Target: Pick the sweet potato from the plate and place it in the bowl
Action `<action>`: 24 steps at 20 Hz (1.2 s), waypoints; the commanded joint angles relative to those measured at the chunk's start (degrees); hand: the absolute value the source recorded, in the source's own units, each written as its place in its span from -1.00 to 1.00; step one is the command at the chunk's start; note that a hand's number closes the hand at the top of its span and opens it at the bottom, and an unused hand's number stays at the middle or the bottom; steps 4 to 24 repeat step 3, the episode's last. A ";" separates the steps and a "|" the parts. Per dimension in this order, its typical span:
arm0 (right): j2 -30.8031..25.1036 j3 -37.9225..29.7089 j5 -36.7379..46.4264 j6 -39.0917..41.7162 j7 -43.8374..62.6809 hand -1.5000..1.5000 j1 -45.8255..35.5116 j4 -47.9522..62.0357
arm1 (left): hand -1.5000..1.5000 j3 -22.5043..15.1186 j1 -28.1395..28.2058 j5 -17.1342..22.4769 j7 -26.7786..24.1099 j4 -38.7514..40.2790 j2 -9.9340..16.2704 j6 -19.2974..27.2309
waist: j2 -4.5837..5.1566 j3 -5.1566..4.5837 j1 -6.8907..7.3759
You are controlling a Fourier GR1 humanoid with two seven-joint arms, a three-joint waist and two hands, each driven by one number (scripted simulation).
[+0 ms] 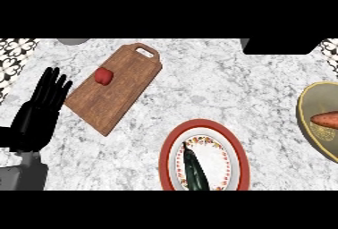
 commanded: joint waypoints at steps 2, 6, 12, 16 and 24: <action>-2.49 -0.56 -0.36 6.45 -4.04 -1.00 6.08 0.64 | 0.00 -0.55 0.51 0.05 0.40 -0.73 -0.81 0.16 | -0.16 0.11 -0.39; -1.24 -0.33 -0.11 5.05 -4.53 -1.00 6.41 0.30 | 0.00 -0.51 2.32 -0.59 -0.26 -1.85 0.05 -0.57 | -0.20 0.12 0.28; -1.24 -0.33 -0.11 5.05 -4.53 -1.00 6.41 0.30 | 0.00 -0.51 2.32 -0.59 -0.26 -1.85 0.05 -0.57 | -0.20 0.12 0.28; -1.24 -0.33 -0.11 5.05 -4.53 -1.00 6.41 0.30 | 0.00 -0.51 2.32 -0.59 -0.26 -1.85 0.05 -0.57 | -0.20 0.12 0.28; -1.24 -0.33 -0.11 5.05 -4.53 -1.00 6.41 0.30 | 0.00 -0.51 2.32 -0.59 -0.26 -1.85 0.05 -0.57 | -0.20 0.12 0.28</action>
